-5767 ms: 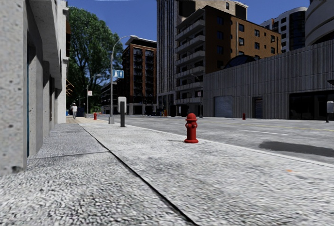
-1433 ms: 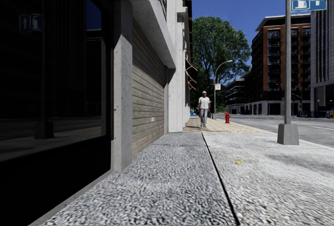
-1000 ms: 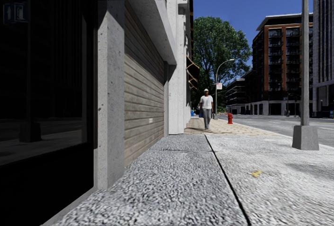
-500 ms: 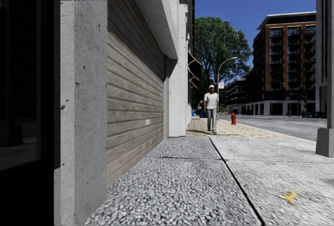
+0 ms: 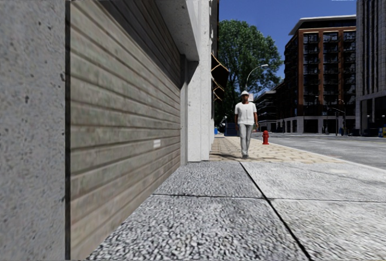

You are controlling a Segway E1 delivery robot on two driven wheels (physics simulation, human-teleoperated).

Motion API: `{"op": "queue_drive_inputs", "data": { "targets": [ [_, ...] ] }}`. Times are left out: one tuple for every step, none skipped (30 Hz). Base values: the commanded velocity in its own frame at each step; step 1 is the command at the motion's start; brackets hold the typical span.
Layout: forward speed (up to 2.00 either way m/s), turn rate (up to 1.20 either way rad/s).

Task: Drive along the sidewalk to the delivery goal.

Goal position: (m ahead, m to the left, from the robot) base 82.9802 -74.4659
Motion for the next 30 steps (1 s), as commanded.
{"op": "queue_drive_inputs", "data": {
  "targets": [
    [1.33, -0.25],
    [1.33, -0.26],
    [1.33, -0.26],
    [1.33, -0.26],
    [1.33, -0.26],
    [1.33, -0.26],
    [1.33, -0.26],
    [1.33, -0.26],
    [1.33, -0.26],
    [1.33, -0.26],
    [1.33, -0.26],
    [1.34, -0.26],
    [1.34, -0.26],
    [1.34, -0.26],
    [1.34, -0.21],
    [1.34, -0.13],
    [1.34, -0.12],
    [1.35, -0.11],
    [1.35, -0.11],
    [1.35, -0.11],
    [1.35, -0.11],
    [1.35, -0.08],
    [1.35, -0.08],
    [1.35, -0.06],
    [1.35, -0.05],
    [1.35, 0.0],
    [1.31, 0.0],
    [1.31, 0.0],
    [1.06, 0.0],
    [0.66, 0.0]
  ]
}}
